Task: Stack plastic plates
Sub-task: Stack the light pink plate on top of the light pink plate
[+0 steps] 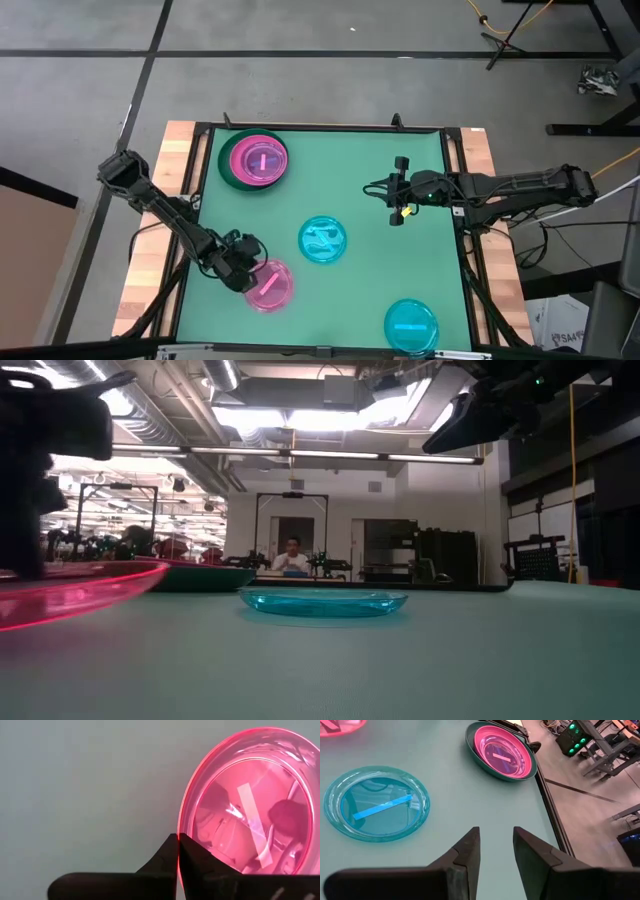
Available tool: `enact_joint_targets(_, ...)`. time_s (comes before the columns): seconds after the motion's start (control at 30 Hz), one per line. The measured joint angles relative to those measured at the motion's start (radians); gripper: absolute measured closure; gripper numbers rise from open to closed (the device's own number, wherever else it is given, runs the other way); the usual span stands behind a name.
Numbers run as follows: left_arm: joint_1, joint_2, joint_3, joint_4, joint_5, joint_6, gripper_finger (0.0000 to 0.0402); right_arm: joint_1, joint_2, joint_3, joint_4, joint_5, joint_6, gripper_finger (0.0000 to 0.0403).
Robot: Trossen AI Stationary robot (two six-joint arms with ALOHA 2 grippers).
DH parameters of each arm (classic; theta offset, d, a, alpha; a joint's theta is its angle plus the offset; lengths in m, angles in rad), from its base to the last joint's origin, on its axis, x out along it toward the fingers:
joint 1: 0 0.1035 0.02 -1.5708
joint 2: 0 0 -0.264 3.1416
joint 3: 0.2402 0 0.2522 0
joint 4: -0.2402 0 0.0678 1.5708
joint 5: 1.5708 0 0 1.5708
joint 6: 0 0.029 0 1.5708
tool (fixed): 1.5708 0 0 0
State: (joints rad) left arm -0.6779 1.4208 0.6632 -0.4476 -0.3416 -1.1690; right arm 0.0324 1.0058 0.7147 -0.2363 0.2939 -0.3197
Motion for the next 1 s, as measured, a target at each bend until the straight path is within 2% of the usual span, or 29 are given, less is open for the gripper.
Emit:
enact_joint_targets(0.27, 0.068, -0.033, 0.0, 0.037, -0.062, 0.027, 0.0401, 0.0, 0.0, 0.0, 0.0, 0.0, 0.0, 0.0292)
enact_joint_targets(0.5, 0.166, -0.109, 0.0, 0.04, -0.063, 0.059, 0.0401, 0.0, 0.0, 0.0, 0.0, 0.0, 0.0, 0.0292)
enact_joint_targets(1.0, 0.474, -0.261, 0.0, 0.033, -0.053, 0.3, 0.0401, 0.0, 0.0, 0.0, 0.0, 0.0, 0.0, 0.0292)
